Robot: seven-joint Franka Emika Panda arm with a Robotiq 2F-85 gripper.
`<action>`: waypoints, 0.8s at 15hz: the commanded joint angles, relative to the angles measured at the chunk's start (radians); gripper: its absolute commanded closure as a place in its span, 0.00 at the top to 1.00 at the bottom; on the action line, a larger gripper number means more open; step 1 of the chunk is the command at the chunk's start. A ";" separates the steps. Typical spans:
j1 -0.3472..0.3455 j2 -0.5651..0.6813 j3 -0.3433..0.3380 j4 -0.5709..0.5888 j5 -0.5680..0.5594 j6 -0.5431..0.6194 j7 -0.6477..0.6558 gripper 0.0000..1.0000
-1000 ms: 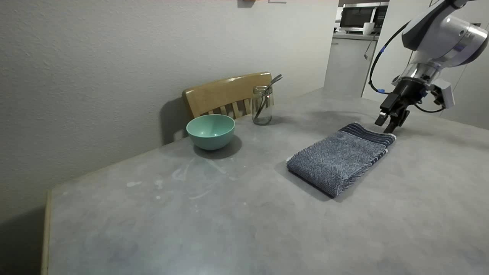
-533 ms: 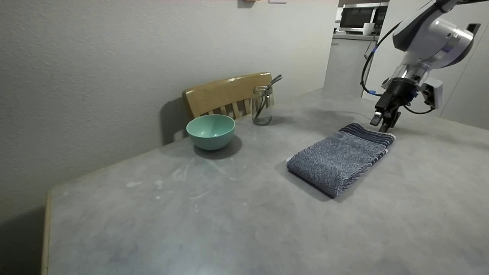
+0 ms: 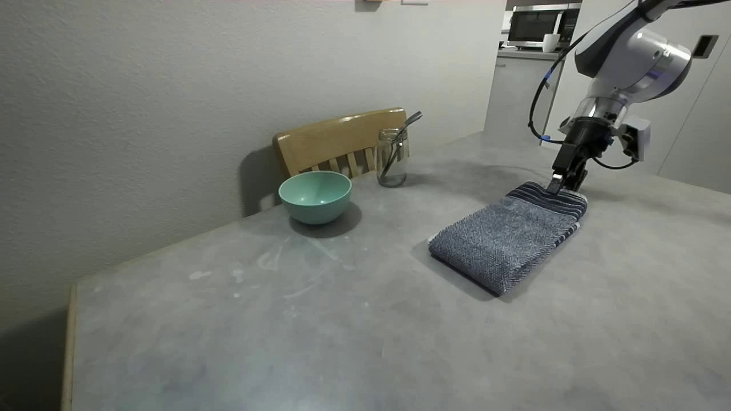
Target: Unfold the towel once
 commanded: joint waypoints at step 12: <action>0.157 -0.316 -0.072 -0.296 -0.109 0.214 0.164 0.02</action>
